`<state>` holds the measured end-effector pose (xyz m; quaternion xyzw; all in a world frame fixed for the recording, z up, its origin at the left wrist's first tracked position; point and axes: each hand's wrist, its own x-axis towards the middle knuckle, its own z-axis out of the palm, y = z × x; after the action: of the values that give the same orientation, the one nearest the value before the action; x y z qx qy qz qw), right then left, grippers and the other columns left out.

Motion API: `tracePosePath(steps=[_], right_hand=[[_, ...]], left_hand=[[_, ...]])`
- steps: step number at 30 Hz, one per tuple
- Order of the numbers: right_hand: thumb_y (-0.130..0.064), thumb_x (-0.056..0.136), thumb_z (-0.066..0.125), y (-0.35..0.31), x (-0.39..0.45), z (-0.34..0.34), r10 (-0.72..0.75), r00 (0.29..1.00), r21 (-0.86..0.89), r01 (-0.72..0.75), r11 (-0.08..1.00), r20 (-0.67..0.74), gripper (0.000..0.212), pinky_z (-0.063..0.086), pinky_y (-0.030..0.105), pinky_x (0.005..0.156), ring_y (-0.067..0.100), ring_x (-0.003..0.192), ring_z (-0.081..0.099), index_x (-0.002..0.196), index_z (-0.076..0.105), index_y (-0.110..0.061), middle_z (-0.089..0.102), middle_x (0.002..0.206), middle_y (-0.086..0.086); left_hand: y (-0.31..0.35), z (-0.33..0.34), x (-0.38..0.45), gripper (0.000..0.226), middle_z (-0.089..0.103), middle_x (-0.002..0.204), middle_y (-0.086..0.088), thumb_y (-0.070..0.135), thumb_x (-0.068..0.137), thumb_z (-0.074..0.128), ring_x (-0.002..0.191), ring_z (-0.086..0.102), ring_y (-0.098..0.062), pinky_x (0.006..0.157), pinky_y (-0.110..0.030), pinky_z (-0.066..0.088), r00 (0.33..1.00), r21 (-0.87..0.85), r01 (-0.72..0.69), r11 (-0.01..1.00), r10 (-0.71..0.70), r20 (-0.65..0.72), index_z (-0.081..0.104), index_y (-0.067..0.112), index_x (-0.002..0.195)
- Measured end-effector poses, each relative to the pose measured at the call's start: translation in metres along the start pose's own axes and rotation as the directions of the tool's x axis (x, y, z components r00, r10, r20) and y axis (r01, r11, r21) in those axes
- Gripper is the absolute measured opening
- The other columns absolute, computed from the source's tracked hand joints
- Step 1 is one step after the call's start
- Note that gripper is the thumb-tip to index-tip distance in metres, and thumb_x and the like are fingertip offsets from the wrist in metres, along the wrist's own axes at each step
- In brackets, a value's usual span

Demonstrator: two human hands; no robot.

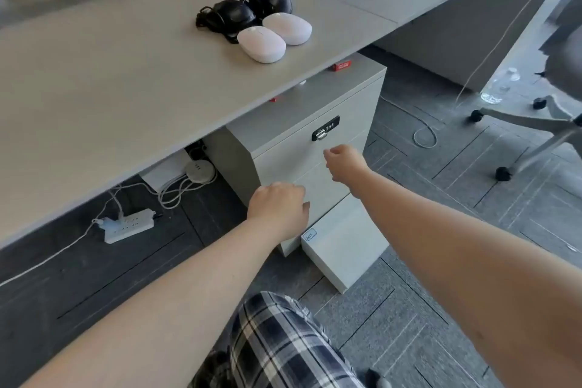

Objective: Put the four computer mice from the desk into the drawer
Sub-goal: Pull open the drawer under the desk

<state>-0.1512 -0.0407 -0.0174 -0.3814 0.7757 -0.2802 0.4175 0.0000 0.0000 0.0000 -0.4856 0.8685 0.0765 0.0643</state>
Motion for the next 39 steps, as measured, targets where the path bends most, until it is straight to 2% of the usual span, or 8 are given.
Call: tracePosePath(steps=[4,10,21,24,26,30,36,39], right_hand=[[-0.026,0.097,0.034,-0.016,0.017,0.010,0.070,0.998,0.281,-0.065,0.958,-0.005,0.038,0.051,0.049,0.097,0.030,0.089,0.057,0.124,0.051,-0.005,0.060,0.104,0.017],[-0.016,0.091,0.038,-0.016,0.030,0.014,0.111,0.988,0.563,-0.031,0.826,-0.109,0.017,0.051,0.035,0.070,0.017,0.071,0.055,0.094,0.053,-0.008,0.058,0.078,0.007],[-0.023,0.096,0.041,-0.001,0.010,0.005,0.104,0.989,0.489,-0.040,0.871,-0.105,0.017,0.035,0.028,0.055,0.019,0.061,0.043,0.090,0.050,-0.010,0.049,0.073,0.005],[-0.018,0.090,0.049,0.027,-0.011,-0.015,-0.040,0.938,0.226,0.124,0.966,-0.345,0.012,0.042,0.033,0.070,0.023,0.085,0.049,0.090,0.057,-0.009,0.055,0.081,0.003],[-0.015,0.088,0.052,0.035,-0.018,-0.032,-0.272,0.803,-0.096,0.262,0.960,-0.531,0.016,0.038,0.031,0.089,0.027,0.108,0.048,0.098,0.060,-0.005,0.059,0.101,0.007],[-0.026,0.095,0.048,0.041,-0.017,-0.067,-0.539,0.724,-0.399,0.384,0.833,-0.429,0.029,0.031,0.040,0.112,0.025,0.144,0.026,0.113,0.060,-0.006,0.050,0.141,0.008],[-0.025,0.098,0.039,0.023,-0.013,-0.103,-0.676,0.736,-0.704,0.469,0.533,-0.022,0.033,0.021,0.040,0.120,0.025,0.099,0.062,0.089,0.065,-0.009,0.068,0.087,0.004],[-0.031,0.099,0.032,0.004,-0.021,-0.112,-0.567,0.821,-0.767,0.403,0.499,0.063,0.036,0.048,0.037,0.083,0.031,0.089,0.061,0.086,0.057,-0.009,0.056,0.076,0.004]], left_hand=[[-0.013,0.007,0.014,0.031,0.065,0.110,-0.007,0.031,0.098,0.041,0.108,0.057,-0.029,0.082,-0.037,0.042,1.000,0.017,0.011,1.000,-0.011,-0.019,0.059,0.011,0.113],[-0.028,0.005,0.020,0.026,0.064,0.108,-0.008,0.029,0.098,0.042,0.106,0.055,-0.028,0.082,-0.037,0.041,1.000,0.026,0.015,1.000,-0.014,-0.022,0.059,0.010,0.103],[-0.021,-0.031,0.003,0.021,0.065,0.102,-0.007,0.023,0.097,0.039,0.096,0.060,-0.030,0.069,-0.032,0.038,0.995,-0.061,0.020,0.998,-0.026,-0.100,0.054,0.010,0.090],[-0.005,-0.033,-0.009,0.024,0.059,0.073,0.002,0.025,0.095,0.044,0.067,0.057,-0.023,0.052,-0.025,0.033,0.955,-0.166,-0.072,0.983,0.020,-0.295,0.058,0.015,0.078],[0.006,-0.038,-0.013,0.026,0.049,0.063,0.005,0.025,0.094,0.048,0.058,0.050,-0.022,0.047,-0.024,0.027,0.917,-0.195,-0.096,0.976,0.010,-0.400,0.060,0.014,0.075],[0.006,-0.053,-0.015,0.025,0.056,0.076,0.002,0.025,0.095,0.045,0.070,0.054,-0.024,0.057,-0.027,0.036,0.907,-0.254,-0.031,0.967,-0.079,-0.413,0.063,0.011,0.084],[-0.016,-0.075,-0.017,0.024,0.064,0.097,-0.005,0.023,0.096,0.044,0.083,0.054,-0.023,0.061,-0.029,0.039,0.894,-0.195,0.058,0.979,-0.138,-0.425,0.064,0.011,0.097],[-0.021,-0.079,-0.022,0.022,0.065,0.099,-0.004,0.022,0.095,0.044,0.090,0.058,-0.024,0.062,-0.031,0.045,0.895,-0.181,0.071,0.981,-0.143,-0.423,0.064,0.012,0.098]])
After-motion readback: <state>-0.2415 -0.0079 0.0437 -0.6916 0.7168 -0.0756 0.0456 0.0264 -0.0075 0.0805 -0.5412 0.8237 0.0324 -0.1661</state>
